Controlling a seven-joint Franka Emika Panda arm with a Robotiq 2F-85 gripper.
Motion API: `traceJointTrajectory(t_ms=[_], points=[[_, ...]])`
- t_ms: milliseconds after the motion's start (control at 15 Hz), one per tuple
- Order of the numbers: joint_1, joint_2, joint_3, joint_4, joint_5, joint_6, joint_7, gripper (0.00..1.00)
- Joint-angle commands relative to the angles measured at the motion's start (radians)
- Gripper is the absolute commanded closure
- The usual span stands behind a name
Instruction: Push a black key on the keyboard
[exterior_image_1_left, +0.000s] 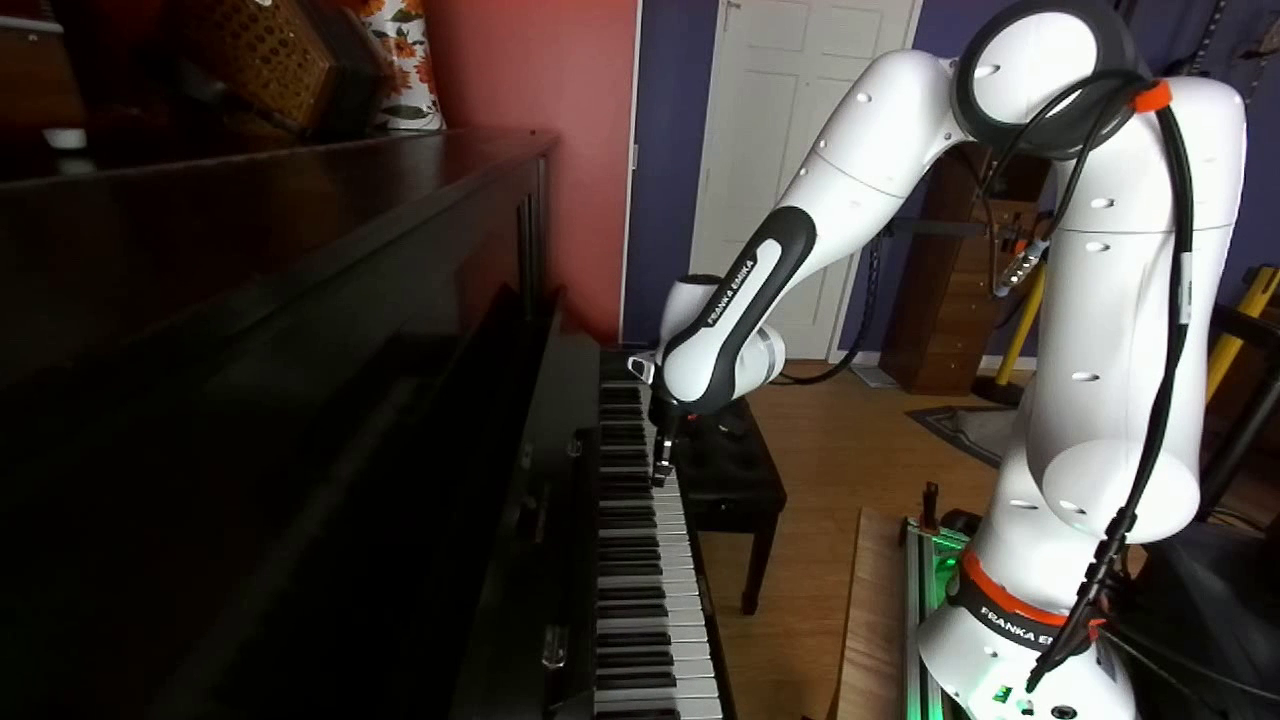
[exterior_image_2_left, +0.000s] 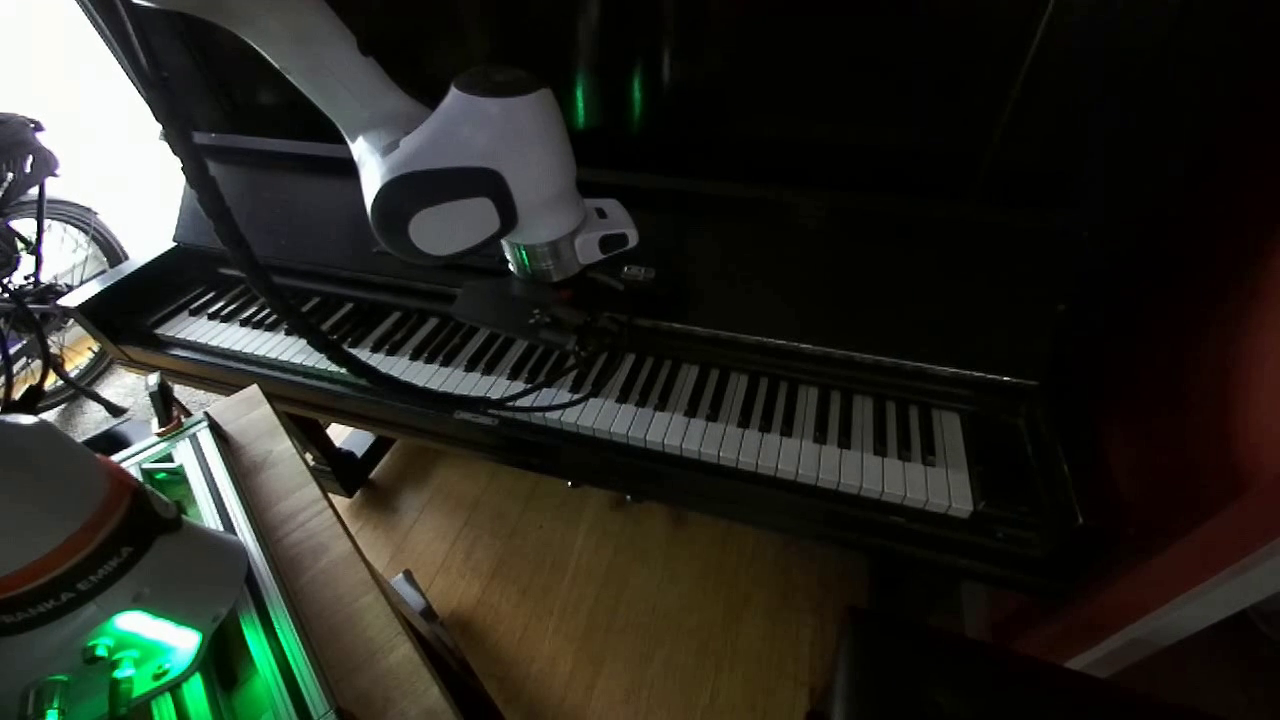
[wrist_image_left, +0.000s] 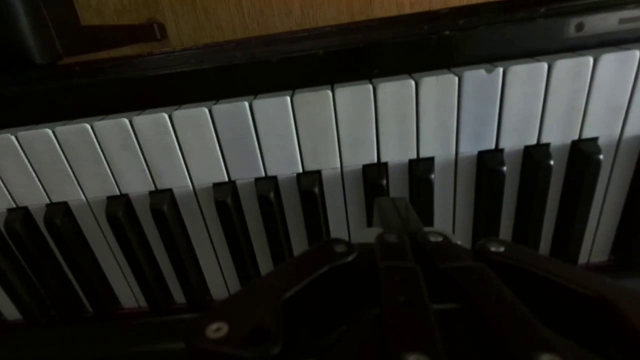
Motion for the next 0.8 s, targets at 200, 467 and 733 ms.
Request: traceJointTrajectory(t_ms=[200,467,733], points=[[-0.040,0.036,0.024,0.024,-0.032,0.025,0.020,1.00],[-0.064,0.077,0.041,0.052,-0.027,0.060,0.006,1.00],[-0.101,0.120,0.082,0.074,-0.018,0.089,-0.001,1.00]])
